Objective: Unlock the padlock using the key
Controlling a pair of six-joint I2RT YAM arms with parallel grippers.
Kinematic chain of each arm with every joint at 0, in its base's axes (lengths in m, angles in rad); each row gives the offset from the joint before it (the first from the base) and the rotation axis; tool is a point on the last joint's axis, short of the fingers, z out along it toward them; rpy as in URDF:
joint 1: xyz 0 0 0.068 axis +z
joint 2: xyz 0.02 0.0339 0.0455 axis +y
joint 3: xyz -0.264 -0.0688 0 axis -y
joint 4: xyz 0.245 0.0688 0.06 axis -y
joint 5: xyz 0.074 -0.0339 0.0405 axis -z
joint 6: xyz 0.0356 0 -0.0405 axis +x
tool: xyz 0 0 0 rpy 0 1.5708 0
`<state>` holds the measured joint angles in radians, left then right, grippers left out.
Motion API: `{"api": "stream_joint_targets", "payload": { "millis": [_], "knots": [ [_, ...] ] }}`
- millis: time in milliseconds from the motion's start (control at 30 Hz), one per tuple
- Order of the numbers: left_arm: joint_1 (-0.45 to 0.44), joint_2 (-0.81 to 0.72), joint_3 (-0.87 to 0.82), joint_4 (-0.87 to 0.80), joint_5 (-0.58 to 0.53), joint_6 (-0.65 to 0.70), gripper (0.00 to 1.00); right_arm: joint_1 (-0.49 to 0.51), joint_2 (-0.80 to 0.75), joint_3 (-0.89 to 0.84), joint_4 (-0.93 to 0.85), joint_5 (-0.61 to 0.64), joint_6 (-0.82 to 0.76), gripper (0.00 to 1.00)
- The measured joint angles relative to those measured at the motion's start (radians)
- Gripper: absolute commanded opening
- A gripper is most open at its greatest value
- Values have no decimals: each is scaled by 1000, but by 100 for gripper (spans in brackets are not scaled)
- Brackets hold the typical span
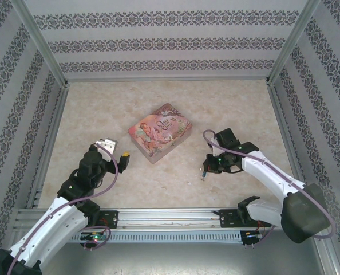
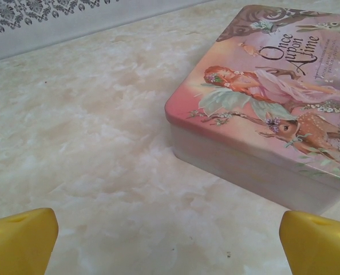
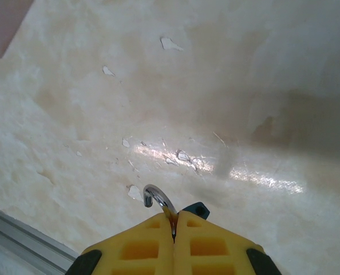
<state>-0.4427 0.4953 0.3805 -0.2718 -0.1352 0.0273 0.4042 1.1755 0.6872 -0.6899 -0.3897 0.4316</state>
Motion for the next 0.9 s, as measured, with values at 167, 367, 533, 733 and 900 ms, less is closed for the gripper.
{"api": "stream_joint_targets", "payload": {
  "millis": [167, 367, 533, 733, 900],
  "knots": [
    [0, 0, 53, -81, 106, 76, 99, 11, 45, 0, -23, -1, -1, 0],
    [0, -32, 82, -151, 184, 157, 99, 20, 93, 0, -22, -1, -1, 0],
    [0, -111, -1, -144, 189, 185, 99, 56, 148, 0, -4, -1, 3, 0],
    [0, -130, -47, -145, 200, 225, 99, 85, 223, 18, 19, 0, 10, 0],
    [0, -109, -50, -144, 219, 236, 99, 98, 257, 26, 37, 0, 10, 0]
  ]
}}
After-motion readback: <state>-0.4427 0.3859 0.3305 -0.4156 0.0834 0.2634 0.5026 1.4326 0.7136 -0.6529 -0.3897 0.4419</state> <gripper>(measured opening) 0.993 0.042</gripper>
